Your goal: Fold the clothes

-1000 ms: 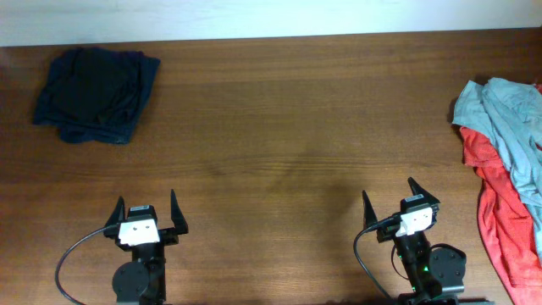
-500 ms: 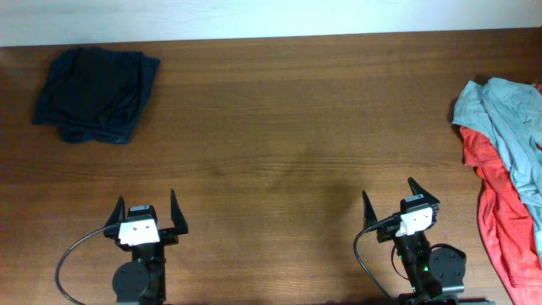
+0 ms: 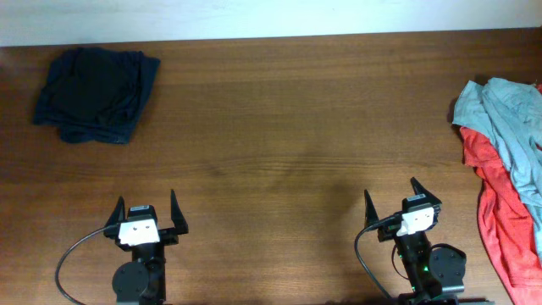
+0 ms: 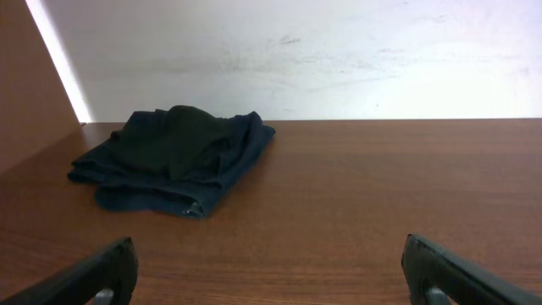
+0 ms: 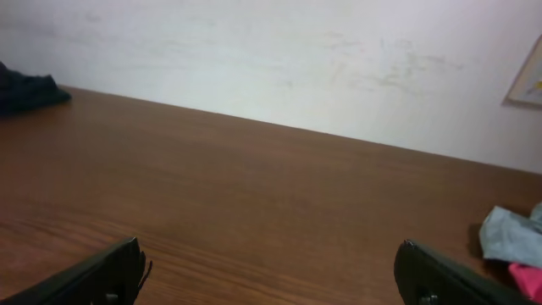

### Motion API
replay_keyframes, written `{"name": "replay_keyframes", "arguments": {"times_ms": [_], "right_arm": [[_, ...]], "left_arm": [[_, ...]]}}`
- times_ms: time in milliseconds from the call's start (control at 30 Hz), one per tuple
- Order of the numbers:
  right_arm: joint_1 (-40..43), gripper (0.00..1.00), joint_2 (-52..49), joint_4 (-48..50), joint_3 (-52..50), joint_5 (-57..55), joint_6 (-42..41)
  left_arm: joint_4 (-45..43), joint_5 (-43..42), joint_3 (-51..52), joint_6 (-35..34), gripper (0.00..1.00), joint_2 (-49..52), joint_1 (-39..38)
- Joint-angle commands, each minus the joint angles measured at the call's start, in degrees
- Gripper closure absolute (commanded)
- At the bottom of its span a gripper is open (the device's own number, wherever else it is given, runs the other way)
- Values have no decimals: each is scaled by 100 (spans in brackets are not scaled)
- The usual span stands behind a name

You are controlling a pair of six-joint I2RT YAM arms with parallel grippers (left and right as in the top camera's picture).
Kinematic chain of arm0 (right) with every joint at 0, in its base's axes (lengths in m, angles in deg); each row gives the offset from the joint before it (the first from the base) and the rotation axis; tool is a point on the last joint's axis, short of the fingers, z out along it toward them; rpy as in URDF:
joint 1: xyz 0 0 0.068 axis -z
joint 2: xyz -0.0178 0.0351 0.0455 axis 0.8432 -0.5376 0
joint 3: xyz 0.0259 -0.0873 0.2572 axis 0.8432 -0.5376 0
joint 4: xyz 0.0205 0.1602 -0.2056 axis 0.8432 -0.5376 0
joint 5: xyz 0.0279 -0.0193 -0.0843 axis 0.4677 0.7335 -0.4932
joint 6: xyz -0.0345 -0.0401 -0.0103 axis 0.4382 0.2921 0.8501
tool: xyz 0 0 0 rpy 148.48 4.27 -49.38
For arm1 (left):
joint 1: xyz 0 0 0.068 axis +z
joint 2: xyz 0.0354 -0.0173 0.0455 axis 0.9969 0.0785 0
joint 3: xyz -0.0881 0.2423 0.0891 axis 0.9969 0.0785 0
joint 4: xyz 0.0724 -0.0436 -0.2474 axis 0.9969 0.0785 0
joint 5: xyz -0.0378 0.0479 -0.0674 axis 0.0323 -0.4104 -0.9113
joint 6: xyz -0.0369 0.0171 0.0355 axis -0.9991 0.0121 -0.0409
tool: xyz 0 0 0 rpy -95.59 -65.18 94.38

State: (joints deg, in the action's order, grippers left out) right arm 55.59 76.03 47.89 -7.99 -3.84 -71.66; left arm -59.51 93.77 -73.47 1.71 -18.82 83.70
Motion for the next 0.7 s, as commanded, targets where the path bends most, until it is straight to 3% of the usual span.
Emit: {"name": "replay_keyframes", "arguments": {"times_ms": [0,233,367,667], "right_arm": [[48,1,55,-55,9,-48,-487],[42,1,39,-304,691,223,-496],[42,1,-199,-688,1556,-227,-494],[42,1,-2527,-2437,4242,-833,-494]], "left_arm": [[9,83,15,90,1,-28,26],[9,83,15,90,1,-28,26],[9,83,15,90,1,-28,26],[9,83,15,90,0,-28,26]]}}
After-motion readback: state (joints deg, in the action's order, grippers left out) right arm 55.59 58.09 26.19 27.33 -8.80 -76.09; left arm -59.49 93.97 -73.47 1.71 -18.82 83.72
